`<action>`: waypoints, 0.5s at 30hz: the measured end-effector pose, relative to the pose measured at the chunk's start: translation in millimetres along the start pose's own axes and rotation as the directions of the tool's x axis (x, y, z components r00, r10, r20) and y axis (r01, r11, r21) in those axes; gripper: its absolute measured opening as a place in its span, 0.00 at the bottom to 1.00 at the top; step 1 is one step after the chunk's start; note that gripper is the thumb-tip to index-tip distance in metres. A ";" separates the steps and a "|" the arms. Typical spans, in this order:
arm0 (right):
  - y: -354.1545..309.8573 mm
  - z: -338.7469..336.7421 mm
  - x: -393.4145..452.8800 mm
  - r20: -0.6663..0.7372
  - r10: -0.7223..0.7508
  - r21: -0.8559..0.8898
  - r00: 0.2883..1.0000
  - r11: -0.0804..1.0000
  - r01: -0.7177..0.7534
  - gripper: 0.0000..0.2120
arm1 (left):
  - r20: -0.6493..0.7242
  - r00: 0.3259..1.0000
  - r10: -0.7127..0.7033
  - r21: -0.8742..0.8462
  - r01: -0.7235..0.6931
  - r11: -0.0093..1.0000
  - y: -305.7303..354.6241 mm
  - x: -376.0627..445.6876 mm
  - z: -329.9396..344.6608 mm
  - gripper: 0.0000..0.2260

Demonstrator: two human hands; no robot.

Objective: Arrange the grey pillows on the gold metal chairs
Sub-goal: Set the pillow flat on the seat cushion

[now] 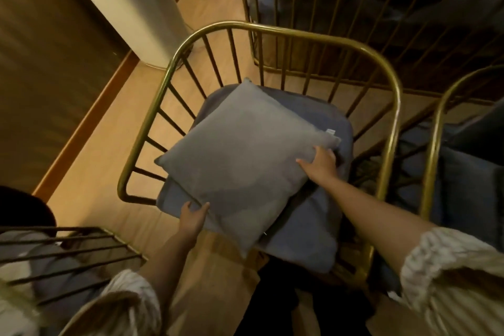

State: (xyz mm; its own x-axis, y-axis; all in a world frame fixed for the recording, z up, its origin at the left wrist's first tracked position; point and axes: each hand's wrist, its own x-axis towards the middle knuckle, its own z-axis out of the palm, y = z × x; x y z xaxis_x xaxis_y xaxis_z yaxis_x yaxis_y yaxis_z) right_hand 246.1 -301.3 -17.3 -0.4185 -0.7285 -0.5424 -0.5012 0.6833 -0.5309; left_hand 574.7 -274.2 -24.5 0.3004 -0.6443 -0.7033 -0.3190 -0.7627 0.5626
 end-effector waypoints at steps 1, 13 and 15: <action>-0.9 7.5 13.8 -0.035 -0.007 -0.003 0.999 1.000 0.007 0.35 | 0.024 1.000 -0.003 -0.045 0.004 0.999 -1.8 10.8 2.8 0.33; 2.4 12.9 149.3 0.038 0.054 -0.003 0.998 0.999 -0.053 0.56 | -0.110 0.989 0.100 -0.284 -0.128 0.950 -43.8 88.7 64.2 0.39; 9.7 14.9 158.2 0.078 0.062 0.026 0.995 0.998 -0.064 0.60 | -0.118 0.987 0.106 -0.285 -0.136 0.949 -48.3 93.0 66.8 0.40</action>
State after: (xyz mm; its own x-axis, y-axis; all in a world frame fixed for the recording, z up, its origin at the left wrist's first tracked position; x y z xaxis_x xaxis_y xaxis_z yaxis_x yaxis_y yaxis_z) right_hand 186.3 -409.2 -117.9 -0.3886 -0.6786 -0.6233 -0.4538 0.7296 -0.5116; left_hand 558.0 -293.6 -146.1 0.3685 -0.7237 -0.5835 -0.0874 -0.6518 0.7533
